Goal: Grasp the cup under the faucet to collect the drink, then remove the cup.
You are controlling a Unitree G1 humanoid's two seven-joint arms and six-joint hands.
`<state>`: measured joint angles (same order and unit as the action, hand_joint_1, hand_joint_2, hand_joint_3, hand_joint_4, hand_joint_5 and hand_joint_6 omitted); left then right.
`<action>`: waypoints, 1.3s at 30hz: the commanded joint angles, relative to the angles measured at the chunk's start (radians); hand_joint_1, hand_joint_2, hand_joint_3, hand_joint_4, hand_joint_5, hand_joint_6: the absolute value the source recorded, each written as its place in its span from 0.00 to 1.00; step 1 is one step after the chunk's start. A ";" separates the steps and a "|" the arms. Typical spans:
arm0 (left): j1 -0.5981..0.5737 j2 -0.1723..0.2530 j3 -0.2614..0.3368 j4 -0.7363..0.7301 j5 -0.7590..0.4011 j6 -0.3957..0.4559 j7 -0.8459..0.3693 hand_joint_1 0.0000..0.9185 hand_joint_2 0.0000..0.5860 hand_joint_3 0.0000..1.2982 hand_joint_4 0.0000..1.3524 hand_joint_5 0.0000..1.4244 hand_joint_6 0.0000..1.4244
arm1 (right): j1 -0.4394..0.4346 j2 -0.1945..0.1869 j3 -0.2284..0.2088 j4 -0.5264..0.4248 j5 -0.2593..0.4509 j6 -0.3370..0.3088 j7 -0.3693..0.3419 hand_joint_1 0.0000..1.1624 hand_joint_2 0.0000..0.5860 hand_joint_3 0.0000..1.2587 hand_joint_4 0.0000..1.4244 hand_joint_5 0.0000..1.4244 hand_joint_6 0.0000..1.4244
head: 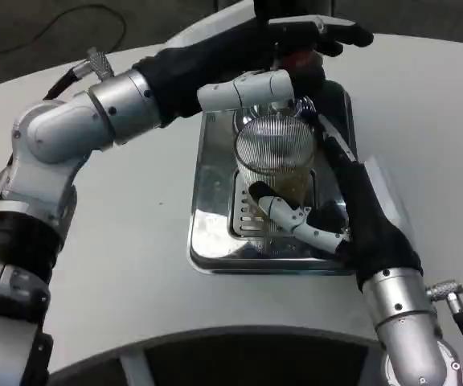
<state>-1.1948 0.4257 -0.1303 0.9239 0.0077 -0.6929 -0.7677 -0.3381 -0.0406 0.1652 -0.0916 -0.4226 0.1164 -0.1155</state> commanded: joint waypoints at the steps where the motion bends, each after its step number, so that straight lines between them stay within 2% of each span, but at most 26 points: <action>1: 0.007 -0.015 -0.023 0.022 0.037 0.019 -0.021 0.00 0.10 0.17 0.08 0.09 0.05 | 0.027 0.004 -0.007 -0.032 0.021 -0.034 -0.008 0.61 0.39 0.09 0.06 0.06 0.01; 5: 0.002 -0.019 -0.025 0.025 0.043 0.020 -0.015 0.00 0.10 0.17 0.08 0.09 0.05 | 0.034 -0.001 -0.015 -0.042 0.034 -0.030 -0.002 0.61 0.39 0.09 0.07 0.06 0.01; 10: -0.009 -0.023 -0.036 0.029 0.059 0.005 -0.005 0.00 0.10 0.17 0.08 0.09 0.05 | 0.021 -0.005 -0.030 -0.020 0.051 -0.021 0.001 0.60 0.41 0.04 0.03 0.04 0.00; 17: -0.013 -0.025 -0.055 0.030 0.088 -0.021 0.007 0.00 0.10 0.17 0.08 0.09 0.05 | 0.008 -0.011 -0.031 -0.001 0.060 -0.012 0.008 0.59 0.40 0.02 0.02 0.03 0.00; 26: -0.019 -0.019 -0.068 0.042 0.100 -0.044 0.020 0.00 0.10 0.17 0.08 0.09 0.05 | -0.001 -0.002 -0.025 0.027 0.062 -0.010 0.002 0.59 0.40 0.02 0.01 0.02 0.00; 39: -0.023 -0.010 -0.066 0.059 0.091 -0.055 0.018 0.00 0.10 0.17 0.08 0.09 0.05 | -0.062 0.018 -0.017 0.113 0.080 -0.013 0.000 0.59 0.40 0.00 0.00 0.00 0.00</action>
<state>-1.2292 0.4145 -0.1724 0.9592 0.0529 -0.7627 -0.7236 -0.3899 -0.0371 0.1419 0.0033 -0.3499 0.1041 -0.1145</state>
